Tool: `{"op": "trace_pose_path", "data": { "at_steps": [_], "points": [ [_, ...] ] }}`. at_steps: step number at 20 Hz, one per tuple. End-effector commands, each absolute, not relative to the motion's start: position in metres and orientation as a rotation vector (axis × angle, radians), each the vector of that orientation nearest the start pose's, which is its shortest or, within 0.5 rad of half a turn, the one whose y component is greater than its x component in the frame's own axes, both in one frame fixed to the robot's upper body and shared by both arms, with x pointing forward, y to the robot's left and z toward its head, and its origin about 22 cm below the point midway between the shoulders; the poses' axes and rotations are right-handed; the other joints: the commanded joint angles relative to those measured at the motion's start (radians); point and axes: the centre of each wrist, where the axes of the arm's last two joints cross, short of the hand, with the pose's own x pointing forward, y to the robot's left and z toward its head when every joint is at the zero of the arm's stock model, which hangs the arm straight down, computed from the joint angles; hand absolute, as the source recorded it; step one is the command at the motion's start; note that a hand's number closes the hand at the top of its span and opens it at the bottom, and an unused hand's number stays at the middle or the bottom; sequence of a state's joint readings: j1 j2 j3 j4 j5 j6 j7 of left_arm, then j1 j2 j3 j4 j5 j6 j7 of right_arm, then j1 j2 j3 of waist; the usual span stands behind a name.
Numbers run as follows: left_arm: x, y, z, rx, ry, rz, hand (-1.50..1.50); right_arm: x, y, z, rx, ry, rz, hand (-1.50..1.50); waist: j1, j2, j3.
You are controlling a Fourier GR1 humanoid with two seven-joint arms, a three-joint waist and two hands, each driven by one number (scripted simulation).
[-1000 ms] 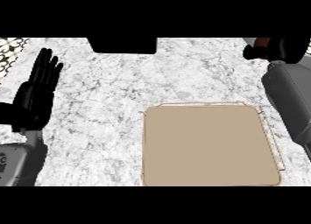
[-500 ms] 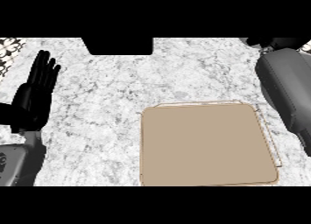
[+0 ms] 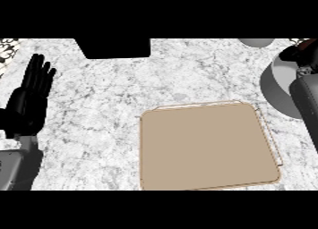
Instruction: Pick the cupcake from the tray and place it in the pot
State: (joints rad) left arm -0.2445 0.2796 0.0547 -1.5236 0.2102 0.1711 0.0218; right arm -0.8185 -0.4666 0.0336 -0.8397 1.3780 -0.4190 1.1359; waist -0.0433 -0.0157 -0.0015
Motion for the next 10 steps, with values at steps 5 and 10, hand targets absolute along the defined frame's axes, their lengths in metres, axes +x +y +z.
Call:
{"op": "trace_pose_path", "data": {
  "at_steps": [5,10],
  "points": [
    [0.291,0.297,0.083,0.107,-1.736,0.07,0.0,0.354,-0.367,0.12,-1.867,-0.688,-0.089,1.5,0.022,0.009,0.001],
    [0.3,0.278,0.087,0.109,-1.773,0.054,0.0,0.327,-0.403,0.094,-1.865,-0.646,-0.066,1.5,0.039,0.016,0.002]
  ]
}}
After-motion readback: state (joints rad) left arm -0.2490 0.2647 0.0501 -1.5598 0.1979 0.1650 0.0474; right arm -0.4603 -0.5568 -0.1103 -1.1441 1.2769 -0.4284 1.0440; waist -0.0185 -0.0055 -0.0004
